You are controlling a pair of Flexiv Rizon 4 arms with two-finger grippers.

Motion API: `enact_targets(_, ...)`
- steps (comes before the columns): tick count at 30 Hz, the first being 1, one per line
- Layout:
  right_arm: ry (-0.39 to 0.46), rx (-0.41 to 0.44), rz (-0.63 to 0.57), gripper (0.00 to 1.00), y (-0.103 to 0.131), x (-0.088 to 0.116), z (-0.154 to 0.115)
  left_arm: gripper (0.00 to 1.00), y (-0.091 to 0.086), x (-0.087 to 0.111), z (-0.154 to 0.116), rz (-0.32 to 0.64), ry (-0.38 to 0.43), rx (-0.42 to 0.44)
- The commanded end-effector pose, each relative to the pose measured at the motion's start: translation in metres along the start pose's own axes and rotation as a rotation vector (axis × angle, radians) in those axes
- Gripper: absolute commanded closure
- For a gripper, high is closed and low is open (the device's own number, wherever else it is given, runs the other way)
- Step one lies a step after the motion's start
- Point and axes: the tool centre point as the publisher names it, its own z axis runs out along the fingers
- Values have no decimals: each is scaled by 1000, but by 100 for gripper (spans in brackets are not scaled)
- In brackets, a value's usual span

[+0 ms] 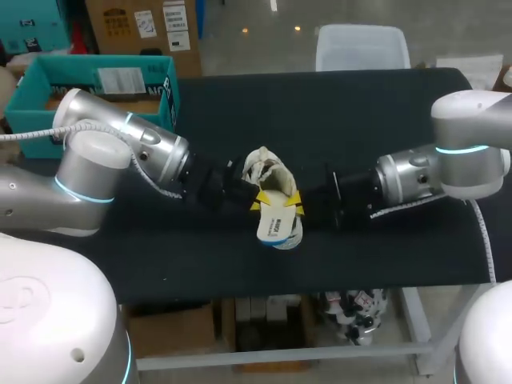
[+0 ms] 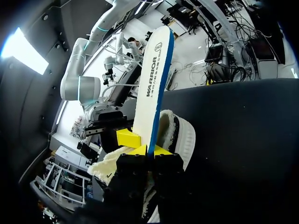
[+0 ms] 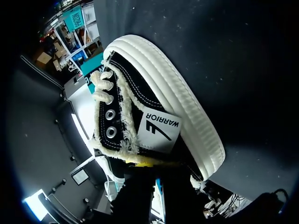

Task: Open the shoe tongue, take the insole out of the shoe, put the insole back into the shoe, and pack the shoe into the shoebox

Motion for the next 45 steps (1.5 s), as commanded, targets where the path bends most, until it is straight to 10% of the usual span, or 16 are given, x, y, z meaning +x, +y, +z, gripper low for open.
enact_targets(1,10,14,2,100,2,-1,3,100,4,-1,8,1,-6,5)
enact_targets(6,17,-10,-12,54,-12,0,-3,100,1,-2,6,0,-20,12)
enact_targets(10,20,-22,-28,58,-26,1,-6,100,-1,-1,5,-2,-29,7)
enact_targets(17,22,-23,-31,100,-33,-2,-6,100,-2,-1,4,-5,-37,5)
enact_targets(22,22,-8,-28,100,-29,-6,-1,100,-8,-2,5,1,-20,6)
enact_targets(23,23,-4,-27,100,-28,-7,0,64,-12,-2,4,11,-12,7)
enact_targets(25,21,-2,-26,100,-27,-7,1,51,-19,-1,3,29,-10,17)
enact_targets(30,21,3,-29,100,-26,-6,1,100,-33,-2,2,65,-11,33)
enact_targets(45,-25,17,-24,100,-4,1,7,100,-12,-3,12,78,39,10)
